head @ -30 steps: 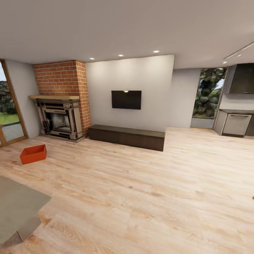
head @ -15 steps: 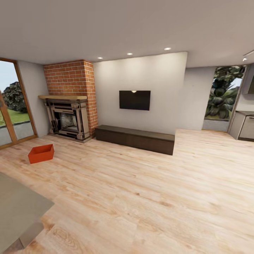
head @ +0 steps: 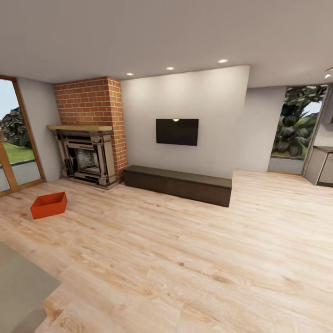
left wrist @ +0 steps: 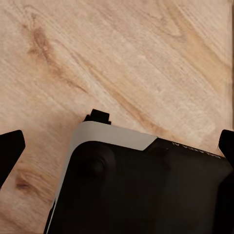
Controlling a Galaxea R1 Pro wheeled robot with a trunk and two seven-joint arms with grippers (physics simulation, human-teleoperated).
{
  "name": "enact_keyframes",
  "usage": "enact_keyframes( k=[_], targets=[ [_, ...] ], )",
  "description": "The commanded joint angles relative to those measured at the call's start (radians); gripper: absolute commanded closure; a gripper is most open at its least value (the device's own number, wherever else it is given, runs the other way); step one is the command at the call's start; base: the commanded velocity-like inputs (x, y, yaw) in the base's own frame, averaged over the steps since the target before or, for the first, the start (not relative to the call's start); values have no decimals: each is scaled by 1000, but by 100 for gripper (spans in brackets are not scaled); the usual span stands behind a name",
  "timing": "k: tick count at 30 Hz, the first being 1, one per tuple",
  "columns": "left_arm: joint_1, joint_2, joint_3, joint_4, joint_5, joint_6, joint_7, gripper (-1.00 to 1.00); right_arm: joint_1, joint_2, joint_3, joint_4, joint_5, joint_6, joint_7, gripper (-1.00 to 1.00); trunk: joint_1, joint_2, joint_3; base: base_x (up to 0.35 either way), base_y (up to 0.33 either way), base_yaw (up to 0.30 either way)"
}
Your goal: Move the two storage containers from the living room to the garage. In the garage, place one container on the floor and stack the other container on top of it (either order is fine).
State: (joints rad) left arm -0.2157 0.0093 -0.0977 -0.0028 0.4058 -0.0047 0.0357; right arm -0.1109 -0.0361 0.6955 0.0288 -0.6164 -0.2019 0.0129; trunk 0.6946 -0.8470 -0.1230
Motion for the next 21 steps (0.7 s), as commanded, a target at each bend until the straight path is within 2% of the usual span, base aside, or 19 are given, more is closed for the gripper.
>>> enact_keyframes(
  k=[1, 21],
  targets=[
    [-1, 0, -9, 0, 8, 0, 3, -100, -1, 2, 8, 3, -8, -4, 1, -100, 1, -1, -2, 322, 0, 0],
    [-1, 0, -9, 0, 7, -1, 3, -100, -1, 8, -7, 3, -16, -6, 1, -100, 1, -1, -2, 322, 0, 0]
  ],
)
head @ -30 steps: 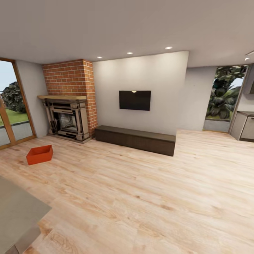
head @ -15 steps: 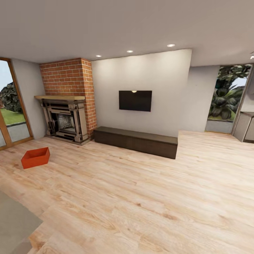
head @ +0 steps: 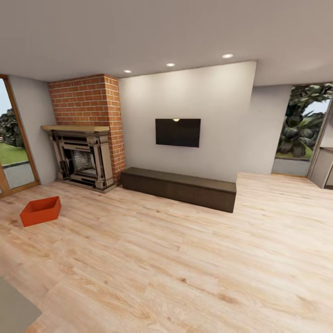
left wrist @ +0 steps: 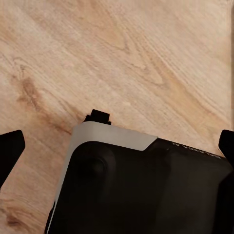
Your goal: Move the two storage containers from the living room to the garage. In the garage, place one container on the floor and stack the other container on top of it (either order is fine).
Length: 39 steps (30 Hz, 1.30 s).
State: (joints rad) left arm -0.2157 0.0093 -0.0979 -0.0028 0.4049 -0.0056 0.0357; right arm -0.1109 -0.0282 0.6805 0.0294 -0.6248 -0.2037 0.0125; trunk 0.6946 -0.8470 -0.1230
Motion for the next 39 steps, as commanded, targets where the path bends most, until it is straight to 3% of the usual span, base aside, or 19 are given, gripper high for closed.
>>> enact_keyframes(
  k=[1, 10, 39],
  targets=[
    [-1, 0, -8, 0, 8, -1, 3, -100, -1, 0, 8, 3, -8, -4, 1, -100, 1, -1, -2, 322, 0, 0],
    [-1, 0, -8, 0, 8, -1, 3, -100, -1, -4, 7, 3, -9, -3, 3, -100, 1, -1, -2, 323, 0, 67],
    [-1, 0, -9, 0, 8, -1, 3, -100, -1, -5, 7, 3, -10, -1, 3, -100, 1, -1, -2, 323, 0, 263]
  ],
)
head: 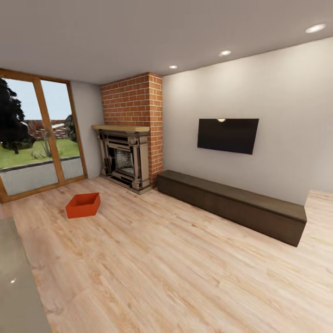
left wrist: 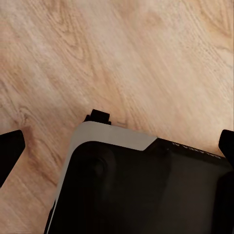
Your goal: Move the two storage containers from the living room to the garage. In the garage, place one container on the floor and stack the other container on top of it (either order is fine).
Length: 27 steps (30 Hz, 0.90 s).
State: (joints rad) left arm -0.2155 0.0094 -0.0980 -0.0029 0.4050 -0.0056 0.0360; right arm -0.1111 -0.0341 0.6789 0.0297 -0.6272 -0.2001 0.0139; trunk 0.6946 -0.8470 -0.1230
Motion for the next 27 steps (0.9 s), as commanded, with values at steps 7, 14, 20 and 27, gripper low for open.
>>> enact_keyframes(
  k=[7, 14, 20, 27],
  targets=[
    [-1, 0, -8, 0, 8, -1, 2, -100, -1, 1, 8, 3, -8, -5, 1, -100, 1, -1, -2, 323, 0, 267],
    [-1, 0, -8, 0, 8, -1, 2, -100, -1, 1, 8, 3, -8, -5, 1, -100, 1, -1, -2, 323, 0, 267],
    [-1, 0, -8, 0, 8, -1, 2, -100, -1, 0, 8, 3, -8, -5, 1, -100, 1, -1, -2, 323, 0, 267],
    [-1, 0, -8, 0, 8, -1, 2, -100, -1, 0, 8, 2, -8, -5, 1, -100, 1, -1, -2, 323, 0, 267]
  ],
)
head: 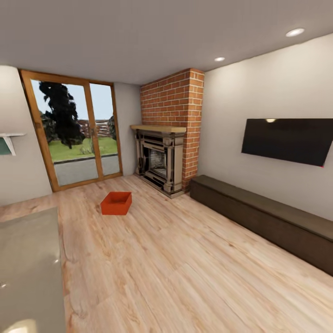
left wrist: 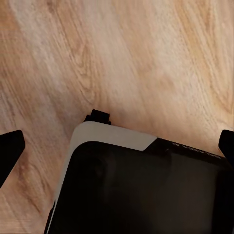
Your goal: Move the two storage containers from the living room to the garage. In the garage, place one container on the floor and stack the other container on top of it (either order is fine).
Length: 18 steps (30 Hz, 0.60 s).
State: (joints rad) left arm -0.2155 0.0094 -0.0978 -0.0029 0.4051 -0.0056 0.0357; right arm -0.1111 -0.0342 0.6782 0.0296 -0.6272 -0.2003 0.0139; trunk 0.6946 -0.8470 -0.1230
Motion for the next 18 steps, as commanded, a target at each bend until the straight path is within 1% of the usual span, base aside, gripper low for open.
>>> enact_keyframes(
  k=[1, 4, 6, 12, 18],
  targets=[
    [-1, 0, -8, 0, 8, -1, 3, -100, -1, 0, 9, 3, -8, -5, 1, -100, 1, -1, -2, 322, 0, 267],
    [-1, 0, -8, 0, 8, -1, 3, -100, -1, 0, 9, 3, -8, -4, 1, -100, 1, -1, -2, 322, 0, 260],
    [-1, 0, -9, 0, 8, -1, 3, -100, -1, -1, 8, 3, -9, -4, 4, -100, 1, -1, -2, 323, 0, 130],
    [-1, 0, -8, 0, 8, -1, 3, -100, -1, -1, 20, 3, -2, -5, 1, -100, 1, -1, -2, 322, 0, 33],
    [-1, 0, -9, 0, 8, -1, 3, -100, -1, -2, 22, 3, 0, -7, 0, -100, 1, -1, -2, 322, 0, 4]
  ],
)
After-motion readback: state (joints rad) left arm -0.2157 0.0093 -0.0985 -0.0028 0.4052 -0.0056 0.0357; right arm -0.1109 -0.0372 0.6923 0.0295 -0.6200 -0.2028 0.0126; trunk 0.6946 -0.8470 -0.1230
